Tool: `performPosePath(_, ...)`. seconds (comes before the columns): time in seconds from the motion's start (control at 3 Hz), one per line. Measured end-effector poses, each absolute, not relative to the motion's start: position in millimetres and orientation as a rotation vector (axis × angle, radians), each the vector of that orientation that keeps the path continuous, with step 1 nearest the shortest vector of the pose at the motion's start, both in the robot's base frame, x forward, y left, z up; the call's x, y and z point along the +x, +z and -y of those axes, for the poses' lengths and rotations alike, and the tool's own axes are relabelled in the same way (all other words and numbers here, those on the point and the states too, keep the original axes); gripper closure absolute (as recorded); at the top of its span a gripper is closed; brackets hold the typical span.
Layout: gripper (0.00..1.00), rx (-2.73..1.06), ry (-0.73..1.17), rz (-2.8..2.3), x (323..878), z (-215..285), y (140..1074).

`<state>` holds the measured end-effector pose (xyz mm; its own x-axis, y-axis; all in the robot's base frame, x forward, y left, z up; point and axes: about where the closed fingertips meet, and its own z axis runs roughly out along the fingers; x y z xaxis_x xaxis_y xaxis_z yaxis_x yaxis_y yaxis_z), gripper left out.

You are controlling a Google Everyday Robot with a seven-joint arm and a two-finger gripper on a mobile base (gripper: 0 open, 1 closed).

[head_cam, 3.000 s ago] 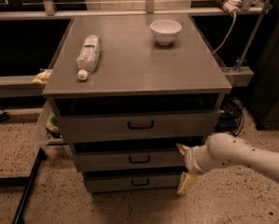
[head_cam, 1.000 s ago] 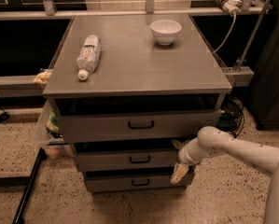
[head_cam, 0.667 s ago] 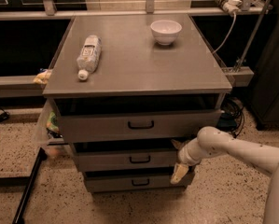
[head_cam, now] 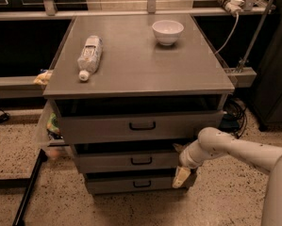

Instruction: Open middle drawer

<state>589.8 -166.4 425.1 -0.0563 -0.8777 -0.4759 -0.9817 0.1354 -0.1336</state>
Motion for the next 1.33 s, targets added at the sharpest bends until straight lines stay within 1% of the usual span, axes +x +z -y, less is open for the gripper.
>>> performPosePath(0.67,0.0,-1.781,0.333,-2.007,581,172,421)
performPosePath(1.33,0.0,-1.813,0.385,-2.046,559,177,428)
